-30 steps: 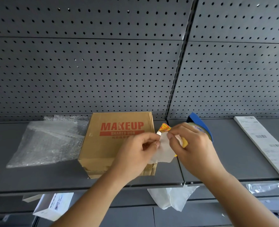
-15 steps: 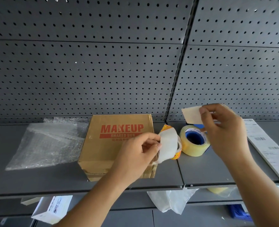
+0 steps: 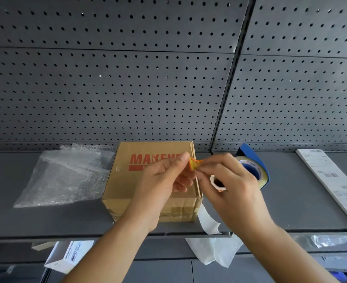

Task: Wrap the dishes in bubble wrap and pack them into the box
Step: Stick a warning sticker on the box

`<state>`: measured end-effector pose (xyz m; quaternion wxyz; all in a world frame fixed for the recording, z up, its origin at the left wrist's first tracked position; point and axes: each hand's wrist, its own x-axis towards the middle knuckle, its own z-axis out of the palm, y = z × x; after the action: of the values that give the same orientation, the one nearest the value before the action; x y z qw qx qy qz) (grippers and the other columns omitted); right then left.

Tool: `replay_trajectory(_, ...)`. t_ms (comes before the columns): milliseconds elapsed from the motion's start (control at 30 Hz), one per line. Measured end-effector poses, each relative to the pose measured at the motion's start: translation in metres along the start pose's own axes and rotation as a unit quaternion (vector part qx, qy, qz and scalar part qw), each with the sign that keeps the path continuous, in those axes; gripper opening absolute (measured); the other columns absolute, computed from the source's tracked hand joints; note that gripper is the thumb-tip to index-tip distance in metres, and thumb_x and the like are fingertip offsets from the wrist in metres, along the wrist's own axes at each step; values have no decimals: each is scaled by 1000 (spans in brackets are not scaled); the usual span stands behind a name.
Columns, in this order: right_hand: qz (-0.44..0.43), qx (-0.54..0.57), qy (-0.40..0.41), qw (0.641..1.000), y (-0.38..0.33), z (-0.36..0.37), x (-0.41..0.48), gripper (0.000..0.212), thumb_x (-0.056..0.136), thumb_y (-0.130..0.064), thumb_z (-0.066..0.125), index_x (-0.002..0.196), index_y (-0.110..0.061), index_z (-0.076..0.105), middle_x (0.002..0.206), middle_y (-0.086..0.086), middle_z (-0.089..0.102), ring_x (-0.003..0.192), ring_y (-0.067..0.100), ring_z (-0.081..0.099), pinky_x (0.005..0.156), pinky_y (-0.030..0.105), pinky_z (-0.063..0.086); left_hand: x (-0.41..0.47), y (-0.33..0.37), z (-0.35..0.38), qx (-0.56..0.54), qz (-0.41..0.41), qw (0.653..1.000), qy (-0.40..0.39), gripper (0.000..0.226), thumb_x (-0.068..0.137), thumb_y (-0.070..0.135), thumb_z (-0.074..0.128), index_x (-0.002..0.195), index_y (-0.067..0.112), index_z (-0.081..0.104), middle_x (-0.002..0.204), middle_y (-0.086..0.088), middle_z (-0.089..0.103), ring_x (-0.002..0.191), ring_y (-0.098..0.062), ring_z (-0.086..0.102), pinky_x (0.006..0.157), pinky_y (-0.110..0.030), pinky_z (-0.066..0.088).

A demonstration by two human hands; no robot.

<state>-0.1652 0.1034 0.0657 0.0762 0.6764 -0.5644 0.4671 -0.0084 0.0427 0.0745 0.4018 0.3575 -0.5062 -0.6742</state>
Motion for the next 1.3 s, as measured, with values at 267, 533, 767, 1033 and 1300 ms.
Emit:
replay_trajectory(267,213,192,-84,954,-6,-3,-1,7,93,-26,71,97,-26,76,116,-8,61,96,9,67,78,20,54,-4,0,-16,38,-34,998,38,10,95,9,67,94,2,75,79,-15,72,65,-19,64,56,-29,52)
replay_trajectory(533,398,308,-139,853,11,2,9,17,92,-7,70,105,-18,68,73,8,70,57,16,56,63,30,46,-5,1,-19,127,-37,990,52,12,95,12,68,86,8,74,65,-4,68,61,-19,62,52,-26,50)
replay_trajectory(767,356,198,-194,892,21,13,9,20,92,-10,71,103,-24,61,78,1,71,60,9,59,64,26,46,-1,0,-20,480,54,874,50,16,93,40,68,81,30,68,69,16,66,67,1,62,56,-15,45)
replay_trajectory(1033,303,100,-202,926,22,18,5,23,90,-12,71,97,-28,57,80,-1,66,62,3,58,60,13,47,5,-1,-16,594,58,801,34,20,96,47,64,83,31,63,64,15,64,59,-2,61,51,-18,40)
replay_trajectory(1300,278,65,-193,939,17,18,4,22,89,-12,72,95,-26,57,79,-3,62,76,7,58,66,17,52,7,-2,-14,615,68,784,34,20,95,43,65,81,29,61,67,12,65,61,-4,62,53,-20,45)
